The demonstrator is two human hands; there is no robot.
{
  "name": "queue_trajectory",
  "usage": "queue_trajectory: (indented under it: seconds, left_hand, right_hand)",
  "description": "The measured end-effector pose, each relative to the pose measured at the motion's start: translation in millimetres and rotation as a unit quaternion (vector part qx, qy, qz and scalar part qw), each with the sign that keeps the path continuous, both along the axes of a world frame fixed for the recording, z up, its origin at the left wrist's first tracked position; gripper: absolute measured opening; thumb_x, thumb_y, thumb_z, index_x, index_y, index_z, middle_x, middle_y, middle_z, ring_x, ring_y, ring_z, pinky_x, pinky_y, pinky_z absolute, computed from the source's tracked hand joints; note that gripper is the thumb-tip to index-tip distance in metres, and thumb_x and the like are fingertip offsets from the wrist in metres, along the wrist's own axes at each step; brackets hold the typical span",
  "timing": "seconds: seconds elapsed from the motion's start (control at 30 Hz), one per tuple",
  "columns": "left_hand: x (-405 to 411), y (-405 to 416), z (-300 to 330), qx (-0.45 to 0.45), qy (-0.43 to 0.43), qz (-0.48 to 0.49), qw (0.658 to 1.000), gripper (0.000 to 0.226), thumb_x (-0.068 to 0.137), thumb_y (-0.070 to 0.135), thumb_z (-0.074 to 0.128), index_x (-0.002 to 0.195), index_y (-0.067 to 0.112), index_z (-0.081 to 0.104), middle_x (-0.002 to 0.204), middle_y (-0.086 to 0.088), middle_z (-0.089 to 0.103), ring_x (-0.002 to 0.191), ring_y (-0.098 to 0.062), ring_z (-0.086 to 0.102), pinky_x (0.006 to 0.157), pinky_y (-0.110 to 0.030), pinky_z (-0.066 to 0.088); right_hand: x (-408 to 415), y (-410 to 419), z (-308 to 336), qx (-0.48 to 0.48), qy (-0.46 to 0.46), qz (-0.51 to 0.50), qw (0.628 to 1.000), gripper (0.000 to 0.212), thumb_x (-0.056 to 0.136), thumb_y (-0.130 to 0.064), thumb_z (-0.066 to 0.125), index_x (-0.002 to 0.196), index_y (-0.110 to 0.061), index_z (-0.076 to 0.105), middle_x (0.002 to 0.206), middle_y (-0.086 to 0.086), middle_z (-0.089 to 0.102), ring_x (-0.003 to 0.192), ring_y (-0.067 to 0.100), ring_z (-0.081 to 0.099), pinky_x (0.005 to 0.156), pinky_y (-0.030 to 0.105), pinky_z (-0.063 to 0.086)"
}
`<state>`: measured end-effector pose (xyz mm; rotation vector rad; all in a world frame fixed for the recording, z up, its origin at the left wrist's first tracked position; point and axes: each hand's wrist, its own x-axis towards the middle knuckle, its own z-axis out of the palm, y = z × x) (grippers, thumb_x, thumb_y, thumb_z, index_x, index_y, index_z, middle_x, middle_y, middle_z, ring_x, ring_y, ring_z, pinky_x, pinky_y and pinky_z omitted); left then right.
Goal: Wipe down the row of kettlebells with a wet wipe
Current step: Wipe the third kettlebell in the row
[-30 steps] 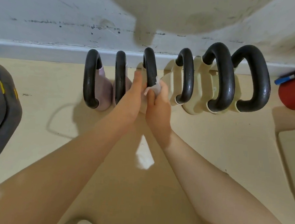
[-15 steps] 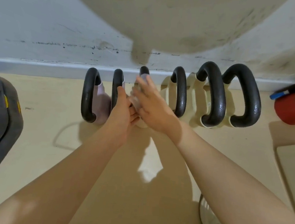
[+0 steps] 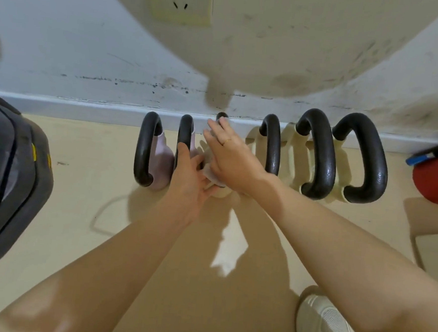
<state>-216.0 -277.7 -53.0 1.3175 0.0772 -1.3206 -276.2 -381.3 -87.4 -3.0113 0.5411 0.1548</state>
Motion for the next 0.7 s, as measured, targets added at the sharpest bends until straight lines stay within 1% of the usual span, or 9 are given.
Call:
queue_trajectory:
  seconds: [0.1, 0.2, 0.33, 0.4, 0.47, 0.53, 0.6, 0.67, 0.7]
  left_hand:
    - [-6, 0, 4, -0.004, -0.006, 0.016, 1.000, 0.075, 0.091, 0.064, 0.015, 0.141, 0.013, 0.037, 0.139, -0.012, 0.049, 0.127, -0.026, 0.048, 0.105, -0.042, 0.041]
    - [-8, -5, 7, 0.009, -0.008, 0.041, 0.999, 0.077, 0.087, 0.068, 0.024, 0.135, 0.012, 0.045, 0.139, -0.012, 0.049, 0.131, -0.029, 0.044, 0.107, -0.042, 0.038]
    - [-15, -5, 16, 0.031, -0.026, 0.018, 0.999, 0.069, 0.094, 0.057, 0.021, 0.138, 0.008, 0.040, 0.134, -0.008, 0.050, 0.134, -0.026, 0.040, 0.107, -0.034, 0.033]
    - [-18, -4, 20, 0.046, -0.054, -0.001, 0.997, 0.069, 0.095, 0.055, 0.019, 0.138, 0.004, 0.039, 0.142, -0.013, 0.045, 0.133, -0.027, 0.042, 0.106, -0.033, 0.034]
    - [-22, -4, 23, 0.060, -0.103, 0.008, 0.993, 0.062, 0.095, 0.052, 0.023, 0.127, 0.007, 0.051, 0.132, -0.011, 0.055, 0.113, -0.020, 0.055, 0.101, -0.025, 0.038]
    - [-25, -7, 26, 0.080, -0.146, 0.014, 0.986, 0.049, 0.096, 0.051, 0.026, 0.099, 0.018, 0.061, 0.102, -0.002, 0.063, 0.086, -0.008, 0.057, 0.081, -0.015, 0.043]
    - [-29, -12, 27, 0.090, -0.224, 0.007, 0.970, 0.040, 0.095, 0.051, 0.027, 0.084, 0.030, 0.059, 0.096, -0.001, 0.063, 0.085, -0.009, 0.057, 0.083, -0.022, 0.043]
    - [-33, -17, 21, 0.071, -0.333, -0.006, 0.940, 0.032, 0.087, 0.051, 0.029, 0.080, 0.041, 0.059, 0.102, -0.007, 0.061, 0.096, -0.018, 0.058, 0.094, -0.038, 0.044]
    - [-36, -19, 18, 0.054, -0.377, -0.018, 0.924, 0.030, 0.085, 0.047, 0.030, 0.087, 0.042, 0.060, 0.106, -0.009, 0.059, 0.099, -0.020, 0.056, 0.097, -0.041, 0.044]
  right_hand:
    - [-22, 14, 1, -0.192, 0.065, 0.095, 0.975, 0.062, 0.091, -0.028, 0.008, 0.136, 0.000, 0.041, 0.149, 0.021, 0.029, 0.143, 0.041, 0.007, 0.117, 0.048, 0.011]
    - [-38, 26, -4, -0.294, 0.088, 0.133, 0.942, 0.055, 0.095, -0.024, 0.014, 0.142, 0.002, 0.027, 0.152, 0.018, 0.027, 0.143, 0.037, 0.013, 0.118, 0.048, 0.012]
    - [-45, 31, -18, -0.179, -0.016, 0.081, 0.980, 0.049, 0.096, -0.004, 0.016, 0.128, -0.002, 0.054, 0.136, 0.012, 0.053, 0.129, 0.028, 0.047, 0.111, 0.040, 0.032]
    - [-51, 28, -19, -0.153, -0.071, 0.097, 0.981, 0.043, 0.093, -0.001, 0.028, 0.118, -0.004, 0.062, 0.127, 0.010, 0.061, 0.122, 0.026, 0.055, 0.107, 0.038, 0.037]
    - [-57, 31, -18, -0.136, -0.134, 0.114, 0.975, 0.037, 0.086, -0.004, 0.039, 0.107, -0.007, 0.069, 0.114, 0.006, 0.069, 0.116, 0.024, 0.060, 0.104, 0.036, 0.038]
    - [-59, 38, -6, -0.058, -0.154, 0.101, 0.981, 0.035, 0.081, -0.004, 0.040, 0.097, -0.007, 0.071, 0.096, 0.008, 0.073, 0.104, 0.028, 0.066, 0.091, 0.038, 0.047]
    - [-58, 42, 22, 0.056, -0.124, 0.050, 0.990, 0.036, 0.083, -0.005, 0.039, 0.108, -0.008, 0.064, 0.096, 0.010, 0.069, 0.095, 0.033, 0.066, 0.073, 0.042, 0.055]
    - [-64, 27, 51, 0.115, -0.071, -0.082, 0.987, 0.039, 0.090, -0.010, 0.043, 0.128, -0.018, 0.048, 0.115, 0.007, 0.061, 0.099, 0.032, 0.063, 0.077, 0.041, 0.053]
    - [-70, 14, 63, 0.107, -0.070, -0.147, 0.981, 0.043, 0.092, -0.012, 0.043, 0.134, -0.021, 0.041, 0.120, 0.007, 0.059, 0.102, 0.032, 0.061, 0.080, 0.041, 0.051]
